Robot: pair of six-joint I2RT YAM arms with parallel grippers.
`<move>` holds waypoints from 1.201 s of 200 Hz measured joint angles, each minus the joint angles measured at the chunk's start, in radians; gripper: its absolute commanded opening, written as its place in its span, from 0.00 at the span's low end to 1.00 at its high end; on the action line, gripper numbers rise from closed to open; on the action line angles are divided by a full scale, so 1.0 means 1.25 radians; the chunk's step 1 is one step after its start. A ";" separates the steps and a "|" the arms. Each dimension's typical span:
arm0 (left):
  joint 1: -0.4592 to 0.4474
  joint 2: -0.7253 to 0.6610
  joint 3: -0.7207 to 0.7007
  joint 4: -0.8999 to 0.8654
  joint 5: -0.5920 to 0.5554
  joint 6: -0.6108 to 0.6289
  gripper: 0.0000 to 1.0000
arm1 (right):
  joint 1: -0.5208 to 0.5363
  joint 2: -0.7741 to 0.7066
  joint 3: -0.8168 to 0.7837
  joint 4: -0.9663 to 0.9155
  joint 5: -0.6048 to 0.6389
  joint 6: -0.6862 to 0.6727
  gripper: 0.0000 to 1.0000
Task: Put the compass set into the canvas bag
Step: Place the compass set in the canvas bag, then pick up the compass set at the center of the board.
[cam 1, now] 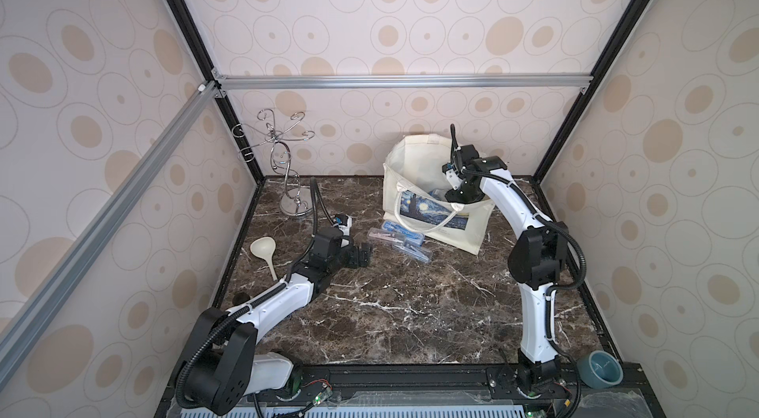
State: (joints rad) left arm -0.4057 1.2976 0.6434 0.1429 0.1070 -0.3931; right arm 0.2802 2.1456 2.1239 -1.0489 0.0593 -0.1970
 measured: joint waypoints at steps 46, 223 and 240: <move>0.000 0.000 0.000 0.017 -0.023 -0.014 1.00 | -0.001 -0.201 -0.120 0.138 -0.102 0.018 0.75; -0.011 0.030 -0.078 0.247 0.027 -0.068 1.00 | 0.329 -0.594 -0.678 0.395 -0.262 -0.044 0.76; -0.011 0.027 -0.097 0.278 0.042 -0.078 1.00 | 0.329 -0.558 -0.697 0.410 -0.247 -0.026 0.75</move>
State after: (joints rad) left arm -0.4191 1.3312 0.5224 0.4900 0.1593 -0.4911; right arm 0.6910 1.4487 1.2522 -0.5369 -0.2497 -0.2291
